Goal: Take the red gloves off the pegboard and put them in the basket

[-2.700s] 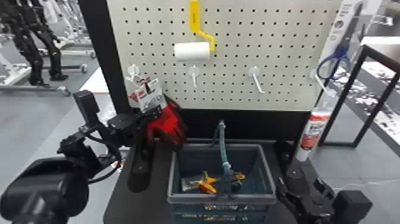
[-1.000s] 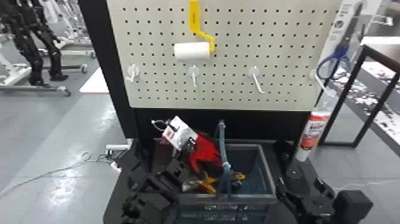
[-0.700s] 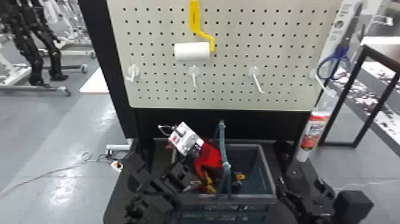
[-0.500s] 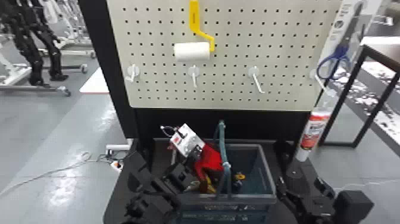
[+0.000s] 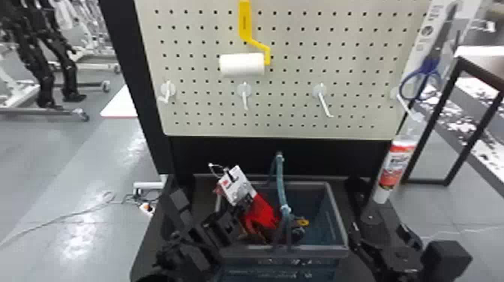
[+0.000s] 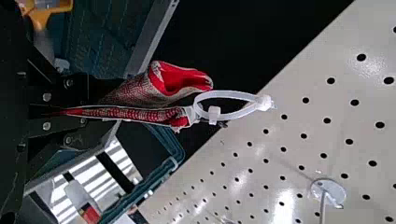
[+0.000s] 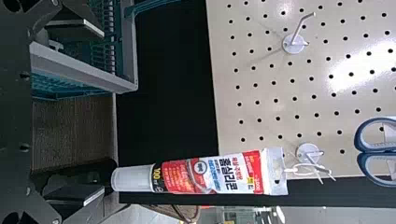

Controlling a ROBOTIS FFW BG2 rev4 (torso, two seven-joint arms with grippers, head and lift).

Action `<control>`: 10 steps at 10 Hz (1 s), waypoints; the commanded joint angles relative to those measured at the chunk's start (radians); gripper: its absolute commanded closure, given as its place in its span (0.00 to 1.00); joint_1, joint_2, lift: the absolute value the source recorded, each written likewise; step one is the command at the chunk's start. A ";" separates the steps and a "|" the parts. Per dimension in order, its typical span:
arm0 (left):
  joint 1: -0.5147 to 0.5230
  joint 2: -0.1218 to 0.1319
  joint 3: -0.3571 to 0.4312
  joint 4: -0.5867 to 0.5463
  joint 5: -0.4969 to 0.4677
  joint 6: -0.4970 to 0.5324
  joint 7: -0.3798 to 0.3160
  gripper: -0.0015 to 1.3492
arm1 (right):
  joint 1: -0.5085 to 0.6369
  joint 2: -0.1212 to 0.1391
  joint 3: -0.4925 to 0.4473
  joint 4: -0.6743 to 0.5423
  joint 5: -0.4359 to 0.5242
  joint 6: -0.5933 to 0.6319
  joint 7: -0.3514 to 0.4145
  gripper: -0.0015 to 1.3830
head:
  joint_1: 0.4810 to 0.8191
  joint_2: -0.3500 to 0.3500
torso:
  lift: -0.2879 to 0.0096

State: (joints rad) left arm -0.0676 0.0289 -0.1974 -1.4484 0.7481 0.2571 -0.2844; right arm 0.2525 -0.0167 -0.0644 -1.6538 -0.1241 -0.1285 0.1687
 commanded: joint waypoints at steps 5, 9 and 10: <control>0.005 0.008 0.021 -0.040 -0.096 -0.033 0.014 0.20 | -0.001 -0.002 0.000 0.003 -0.002 -0.003 0.000 0.10 | 0.20 0.50 | 0.63; 0.006 0.009 0.019 -0.040 -0.096 -0.056 0.013 0.25 | -0.001 -0.002 0.000 0.003 -0.002 -0.003 0.000 0.10 | 0.20 0.50 | 0.63; 0.006 0.009 0.019 -0.040 -0.096 -0.061 0.013 0.25 | -0.001 -0.002 0.000 0.003 -0.002 -0.003 0.000 0.10 | 0.20 0.50 | 0.63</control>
State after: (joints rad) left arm -0.0613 0.0383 -0.1780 -1.4880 0.6518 0.2000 -0.2715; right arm 0.2515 -0.0184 -0.0644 -1.6505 -0.1258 -0.1319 0.1687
